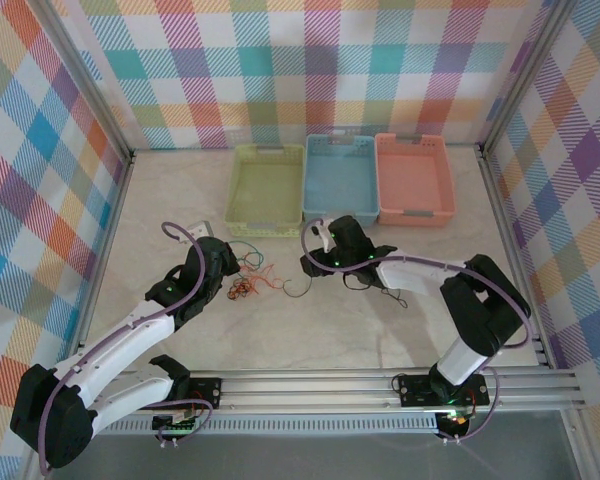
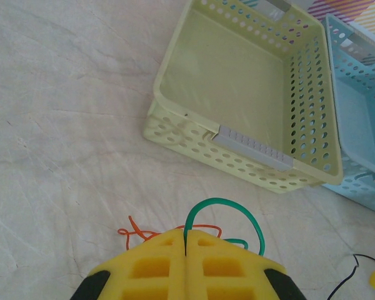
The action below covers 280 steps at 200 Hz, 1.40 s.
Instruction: Untangle the cables
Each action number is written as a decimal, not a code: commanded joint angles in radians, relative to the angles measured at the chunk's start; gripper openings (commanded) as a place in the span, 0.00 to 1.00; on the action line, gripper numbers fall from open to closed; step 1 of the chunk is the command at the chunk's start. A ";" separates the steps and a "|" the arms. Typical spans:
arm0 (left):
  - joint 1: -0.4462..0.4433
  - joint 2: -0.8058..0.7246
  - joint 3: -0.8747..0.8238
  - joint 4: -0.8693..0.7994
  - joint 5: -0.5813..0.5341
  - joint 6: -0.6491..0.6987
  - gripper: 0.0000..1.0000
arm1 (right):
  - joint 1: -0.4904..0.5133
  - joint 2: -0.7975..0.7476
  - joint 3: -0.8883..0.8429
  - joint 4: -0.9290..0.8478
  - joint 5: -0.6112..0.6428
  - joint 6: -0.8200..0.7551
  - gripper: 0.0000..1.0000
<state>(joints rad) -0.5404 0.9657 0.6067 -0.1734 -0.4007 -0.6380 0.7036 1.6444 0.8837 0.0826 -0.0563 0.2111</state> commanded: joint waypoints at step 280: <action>0.008 -0.005 0.038 -0.008 -0.026 0.013 0.00 | -0.117 -0.512 -0.016 -0.214 0.415 0.014 0.00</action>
<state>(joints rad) -0.5404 0.9661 0.6071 -0.1806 -0.4057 -0.6380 0.6662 1.2034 0.8314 -0.0338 0.2348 0.1394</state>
